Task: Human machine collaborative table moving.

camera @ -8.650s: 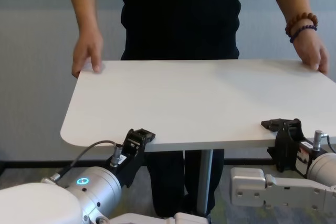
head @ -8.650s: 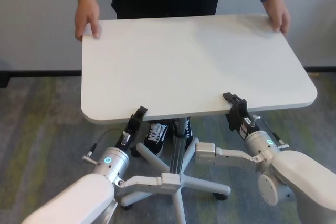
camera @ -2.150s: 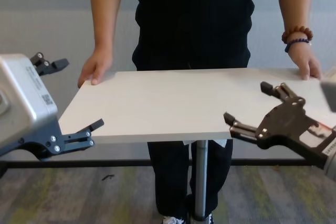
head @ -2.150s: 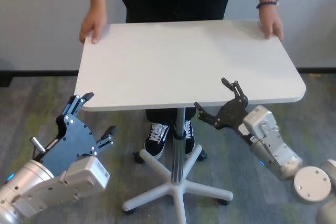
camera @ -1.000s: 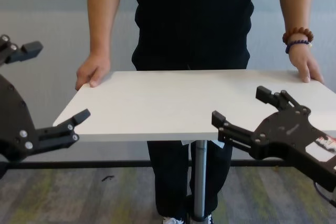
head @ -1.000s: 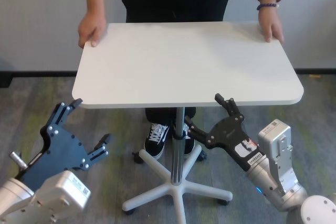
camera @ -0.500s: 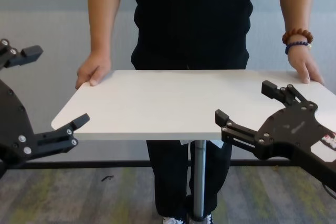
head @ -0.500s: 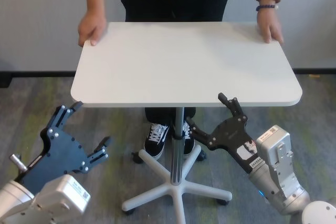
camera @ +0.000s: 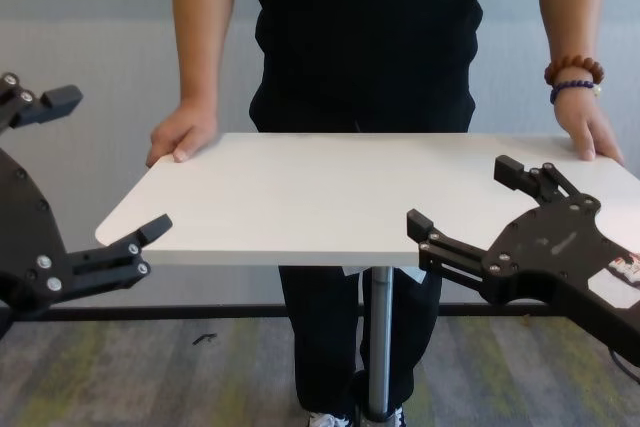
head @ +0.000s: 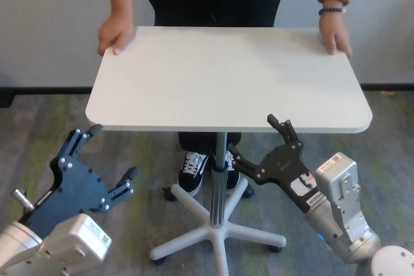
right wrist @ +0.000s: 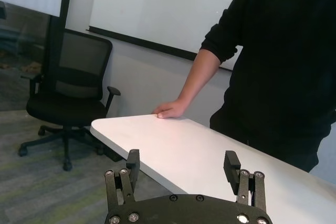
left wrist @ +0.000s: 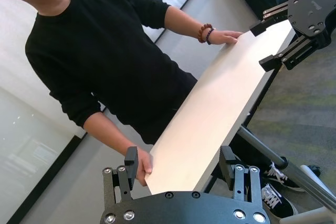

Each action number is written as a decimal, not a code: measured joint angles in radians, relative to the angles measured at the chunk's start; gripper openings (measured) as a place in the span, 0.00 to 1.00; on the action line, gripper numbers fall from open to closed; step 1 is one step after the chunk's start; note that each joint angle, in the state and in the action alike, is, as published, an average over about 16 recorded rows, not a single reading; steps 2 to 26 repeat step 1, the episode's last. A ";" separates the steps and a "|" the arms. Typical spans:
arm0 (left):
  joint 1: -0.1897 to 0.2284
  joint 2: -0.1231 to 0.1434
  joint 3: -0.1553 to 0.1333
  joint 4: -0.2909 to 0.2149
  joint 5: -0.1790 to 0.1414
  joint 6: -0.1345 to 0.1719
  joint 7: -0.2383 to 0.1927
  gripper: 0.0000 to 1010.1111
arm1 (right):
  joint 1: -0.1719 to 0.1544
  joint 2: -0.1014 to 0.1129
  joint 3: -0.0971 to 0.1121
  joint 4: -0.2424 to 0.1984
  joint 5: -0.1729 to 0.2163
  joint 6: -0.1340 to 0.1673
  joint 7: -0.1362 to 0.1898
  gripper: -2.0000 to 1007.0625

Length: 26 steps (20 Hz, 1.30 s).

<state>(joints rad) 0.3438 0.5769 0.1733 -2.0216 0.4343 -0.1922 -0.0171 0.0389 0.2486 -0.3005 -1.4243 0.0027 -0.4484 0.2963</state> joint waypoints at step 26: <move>0.000 0.000 0.000 0.000 0.000 0.000 0.000 0.99 | 0.000 0.000 0.000 0.001 0.001 0.000 0.001 1.00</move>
